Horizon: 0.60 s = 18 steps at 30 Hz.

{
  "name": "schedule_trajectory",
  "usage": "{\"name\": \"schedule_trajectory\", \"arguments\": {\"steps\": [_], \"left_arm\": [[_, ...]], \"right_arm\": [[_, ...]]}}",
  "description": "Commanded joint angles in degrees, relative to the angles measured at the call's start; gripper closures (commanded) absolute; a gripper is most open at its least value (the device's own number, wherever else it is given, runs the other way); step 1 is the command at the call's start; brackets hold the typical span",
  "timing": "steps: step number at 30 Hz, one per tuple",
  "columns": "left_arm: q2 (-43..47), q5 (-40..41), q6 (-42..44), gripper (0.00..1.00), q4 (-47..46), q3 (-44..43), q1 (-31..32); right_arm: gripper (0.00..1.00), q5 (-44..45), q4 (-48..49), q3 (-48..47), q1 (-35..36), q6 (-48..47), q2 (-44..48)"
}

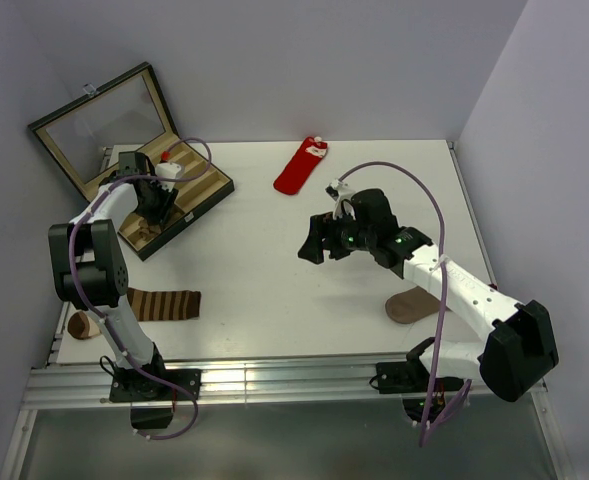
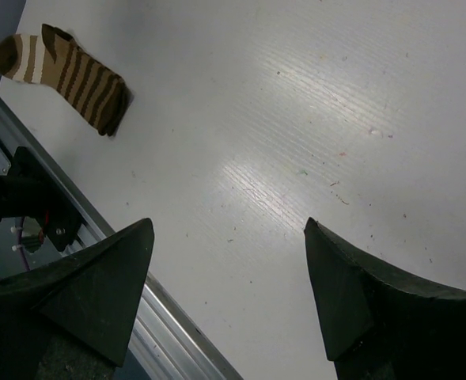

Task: Roll the socks
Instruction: Place the sock in the storage box.

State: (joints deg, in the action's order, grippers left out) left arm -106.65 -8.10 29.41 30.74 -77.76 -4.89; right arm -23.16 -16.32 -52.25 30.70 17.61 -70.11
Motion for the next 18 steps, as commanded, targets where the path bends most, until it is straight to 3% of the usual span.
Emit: {"name": "schedule_trajectory", "arguments": {"steps": [1,18], "left_arm": [[-1.19,-7.99,-0.49,0.79,6.44,2.08,2.16],[-1.37,-6.93,-1.37,0.79,5.73,1.73,3.04]], "right_arm": [[0.16,0.39,2.25,1.36,-0.38,0.32,1.46],[0.16,0.4,2.34,1.36,-0.38,-0.03,1.37]]}}
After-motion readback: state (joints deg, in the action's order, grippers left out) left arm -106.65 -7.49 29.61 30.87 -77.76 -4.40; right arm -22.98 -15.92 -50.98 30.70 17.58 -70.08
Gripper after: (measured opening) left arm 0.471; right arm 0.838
